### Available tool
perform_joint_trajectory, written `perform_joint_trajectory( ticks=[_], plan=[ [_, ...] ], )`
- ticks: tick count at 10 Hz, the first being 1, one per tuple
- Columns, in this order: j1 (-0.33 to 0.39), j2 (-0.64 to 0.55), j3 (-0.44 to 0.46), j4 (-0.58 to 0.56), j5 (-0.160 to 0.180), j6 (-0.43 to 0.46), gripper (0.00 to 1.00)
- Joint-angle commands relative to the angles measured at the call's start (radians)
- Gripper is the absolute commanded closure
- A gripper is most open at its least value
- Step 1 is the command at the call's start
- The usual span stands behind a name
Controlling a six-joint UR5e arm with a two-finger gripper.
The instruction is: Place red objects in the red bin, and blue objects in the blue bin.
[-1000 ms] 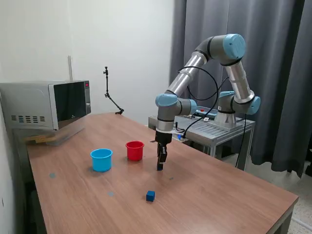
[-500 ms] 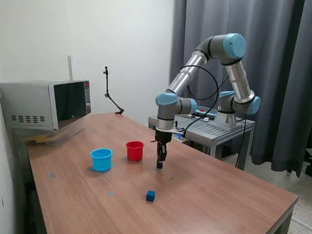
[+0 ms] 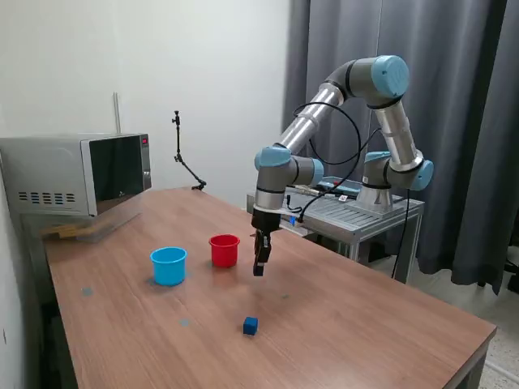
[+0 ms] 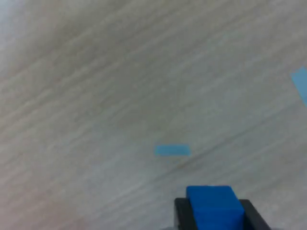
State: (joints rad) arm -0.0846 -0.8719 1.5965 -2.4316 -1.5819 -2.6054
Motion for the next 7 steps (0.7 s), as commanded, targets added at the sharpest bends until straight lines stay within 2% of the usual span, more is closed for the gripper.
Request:
perform_joint_trajectory(
  ticks=[1,2,5,6,7],
  plan=[
    [-0.001,-0.001,-0.076,0.119,0.0,-0.002,1.0],
    [-0.004,-0.003,-0.113,0.176,0.0,-0.004,1.0],
    [-0.018,-0.001,-0.219,0.224,0.0,-0.008,1.0],
    [-0.023,0.005,-0.243,0.293,0.002,-0.01,1.0],
    [-0.035,0.008,-0.282,0.415,0.003,-0.022,1.0]
  ],
)
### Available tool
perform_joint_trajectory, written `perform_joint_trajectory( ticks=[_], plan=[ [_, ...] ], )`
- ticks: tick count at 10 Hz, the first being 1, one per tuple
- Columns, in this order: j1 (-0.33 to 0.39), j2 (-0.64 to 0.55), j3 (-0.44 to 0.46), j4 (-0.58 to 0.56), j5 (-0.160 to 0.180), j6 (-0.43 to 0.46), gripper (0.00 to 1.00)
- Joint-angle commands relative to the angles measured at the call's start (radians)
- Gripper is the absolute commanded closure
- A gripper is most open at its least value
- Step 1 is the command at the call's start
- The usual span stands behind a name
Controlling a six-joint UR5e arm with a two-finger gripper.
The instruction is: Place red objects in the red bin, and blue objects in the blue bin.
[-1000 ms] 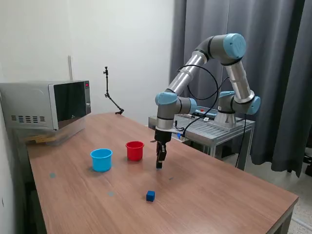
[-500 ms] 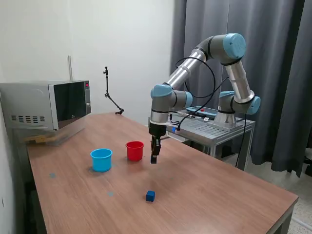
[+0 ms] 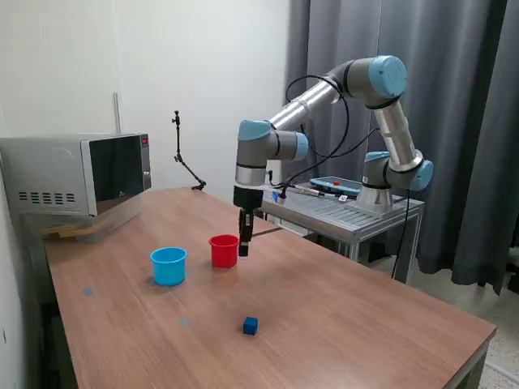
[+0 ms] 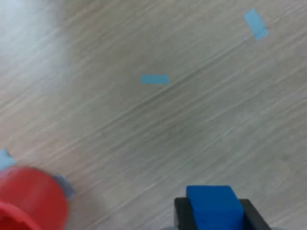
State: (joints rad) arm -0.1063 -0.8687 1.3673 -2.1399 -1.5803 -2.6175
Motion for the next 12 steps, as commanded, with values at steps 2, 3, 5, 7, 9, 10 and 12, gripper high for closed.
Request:
perform_joint_trajectory(
  ticks=[2,3,5,7,9,10,12],
  plan=[
    [-0.033,0.01,-0.099,0.16,0.003,-0.044,1.0],
    [-0.039,0.011,-0.114,0.164,0.002,-0.064,1.0],
    [-0.053,0.013,-0.148,0.167,0.002,-0.069,1.0],
    [-0.072,0.016,-0.184,0.172,0.003,-0.084,1.0],
    [-0.093,0.031,-0.227,0.178,0.005,-0.09,1.0],
    [-0.099,0.043,-0.253,0.21,0.008,-0.088,1.0],
    [-0.107,0.066,-0.284,0.221,0.008,-0.09,1.0]
  ],
)
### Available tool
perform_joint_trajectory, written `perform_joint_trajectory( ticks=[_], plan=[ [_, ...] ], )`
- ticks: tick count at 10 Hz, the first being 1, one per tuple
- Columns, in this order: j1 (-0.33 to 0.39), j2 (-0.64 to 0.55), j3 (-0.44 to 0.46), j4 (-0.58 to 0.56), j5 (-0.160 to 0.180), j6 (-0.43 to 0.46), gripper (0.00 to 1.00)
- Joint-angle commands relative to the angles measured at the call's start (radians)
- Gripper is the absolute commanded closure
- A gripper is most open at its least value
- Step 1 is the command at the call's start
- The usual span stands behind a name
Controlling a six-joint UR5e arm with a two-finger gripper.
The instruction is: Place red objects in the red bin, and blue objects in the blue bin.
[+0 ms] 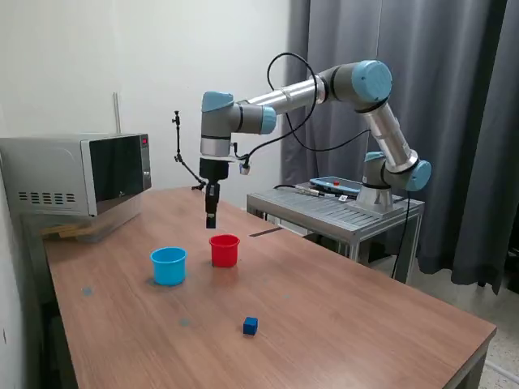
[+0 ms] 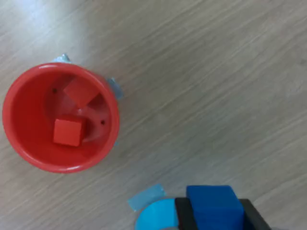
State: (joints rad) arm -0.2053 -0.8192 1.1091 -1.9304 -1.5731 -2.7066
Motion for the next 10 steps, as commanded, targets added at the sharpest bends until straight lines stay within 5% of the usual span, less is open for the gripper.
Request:
perform_joint_trajectory(
  ticks=[1,10],
  plan=[
    [-0.016,0.029,-0.044,0.011,0.001,-0.001,1.0],
    [-0.048,0.164,-0.221,-0.013,-0.001,-0.013,1.0]
  ],
)
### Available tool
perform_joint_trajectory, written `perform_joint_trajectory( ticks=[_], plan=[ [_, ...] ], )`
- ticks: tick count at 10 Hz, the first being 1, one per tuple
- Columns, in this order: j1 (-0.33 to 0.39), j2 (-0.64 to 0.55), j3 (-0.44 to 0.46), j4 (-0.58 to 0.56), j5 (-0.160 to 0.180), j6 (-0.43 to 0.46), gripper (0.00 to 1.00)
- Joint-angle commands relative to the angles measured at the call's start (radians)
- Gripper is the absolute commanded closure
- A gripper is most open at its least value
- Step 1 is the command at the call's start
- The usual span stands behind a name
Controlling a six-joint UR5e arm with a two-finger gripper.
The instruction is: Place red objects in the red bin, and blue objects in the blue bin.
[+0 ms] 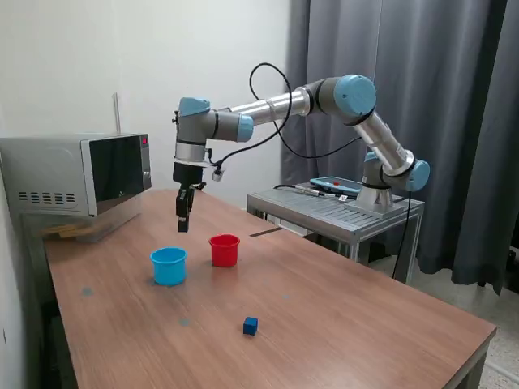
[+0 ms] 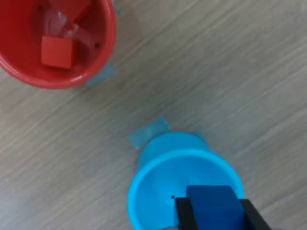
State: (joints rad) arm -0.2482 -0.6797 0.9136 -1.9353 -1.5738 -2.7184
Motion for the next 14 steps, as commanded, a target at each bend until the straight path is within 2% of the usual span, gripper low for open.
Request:
perform_joint_trajectory(
  ticks=[1,7,14],
  plan=[
    [-0.005,0.037,-0.039,-0.011,0.0,0.0,1.0],
    [-0.016,0.112,-0.097,-0.034,-0.002,0.0,1.0],
    [-0.016,0.15,-0.099,-0.062,0.0,0.003,1.0]
  ],
)
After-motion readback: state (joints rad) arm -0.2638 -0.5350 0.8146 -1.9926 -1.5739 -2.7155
